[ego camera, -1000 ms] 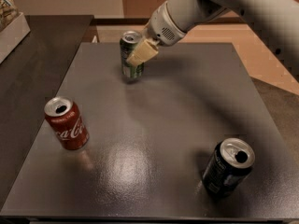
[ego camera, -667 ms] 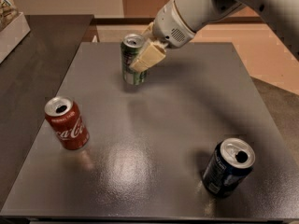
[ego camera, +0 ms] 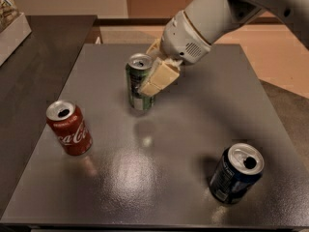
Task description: Move green can near coke can
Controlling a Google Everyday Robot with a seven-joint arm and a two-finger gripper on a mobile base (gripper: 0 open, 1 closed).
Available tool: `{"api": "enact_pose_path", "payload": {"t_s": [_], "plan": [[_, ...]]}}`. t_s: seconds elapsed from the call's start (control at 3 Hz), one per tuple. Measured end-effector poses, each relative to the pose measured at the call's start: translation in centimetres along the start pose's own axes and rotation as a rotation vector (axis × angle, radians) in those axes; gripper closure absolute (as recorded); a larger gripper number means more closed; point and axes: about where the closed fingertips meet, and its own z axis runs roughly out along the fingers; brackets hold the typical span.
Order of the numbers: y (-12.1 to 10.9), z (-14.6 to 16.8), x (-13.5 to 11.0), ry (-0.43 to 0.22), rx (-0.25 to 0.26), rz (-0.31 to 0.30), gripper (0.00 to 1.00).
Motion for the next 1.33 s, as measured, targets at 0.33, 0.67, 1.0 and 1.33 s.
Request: {"api": "enact_pose_path", "payload": {"t_s": [0.33,0.67,1.0,1.33], "plan": [[2.0,1.0,0.0,0.008,-0.058,-0.005,1.0],[3.2,2.7,-0.2,0.01,-0.111,0.005,1.0],[3.8,4.6,-0.8,0.005,-0.147,0.015,1.0],[4.2,6.4,-1.8,-0.004,-0.162,0.015,1.0]]}}
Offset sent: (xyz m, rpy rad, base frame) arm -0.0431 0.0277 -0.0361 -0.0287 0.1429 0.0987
